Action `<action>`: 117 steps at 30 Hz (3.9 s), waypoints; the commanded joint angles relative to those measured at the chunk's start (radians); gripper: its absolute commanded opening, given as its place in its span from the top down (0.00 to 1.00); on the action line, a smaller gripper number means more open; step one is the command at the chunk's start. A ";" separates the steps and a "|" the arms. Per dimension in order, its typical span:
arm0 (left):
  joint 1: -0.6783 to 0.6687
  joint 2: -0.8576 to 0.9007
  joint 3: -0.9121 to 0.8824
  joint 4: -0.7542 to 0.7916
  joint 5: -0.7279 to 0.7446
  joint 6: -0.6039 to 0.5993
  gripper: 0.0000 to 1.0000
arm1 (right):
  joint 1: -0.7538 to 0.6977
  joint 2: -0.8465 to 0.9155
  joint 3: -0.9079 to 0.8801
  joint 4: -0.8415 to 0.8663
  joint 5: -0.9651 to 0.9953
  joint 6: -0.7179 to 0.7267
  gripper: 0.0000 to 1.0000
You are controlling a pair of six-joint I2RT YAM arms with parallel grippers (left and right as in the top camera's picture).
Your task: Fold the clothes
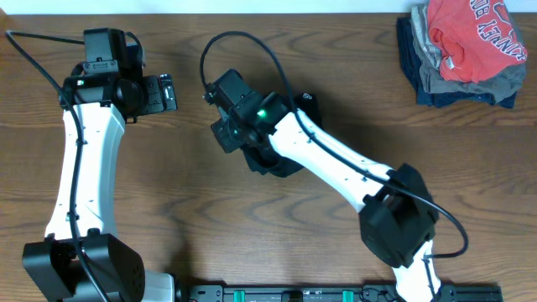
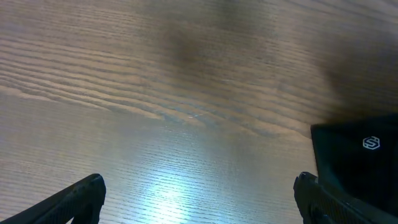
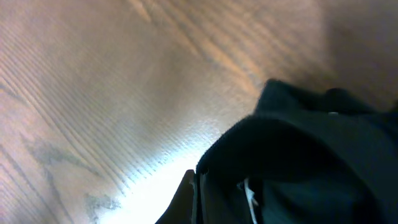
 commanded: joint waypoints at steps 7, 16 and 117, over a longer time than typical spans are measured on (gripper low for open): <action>0.005 0.011 0.019 0.003 -0.016 0.006 0.02 | 0.057 0.080 0.014 0.055 -0.144 0.015 0.99; 0.005 0.011 0.019 0.003 -0.016 0.006 0.02 | 0.066 0.061 0.017 0.045 -0.154 -0.034 0.25; 0.048 0.029 0.016 -0.035 -0.027 0.002 0.02 | -0.298 0.336 0.169 -0.181 0.377 0.119 0.27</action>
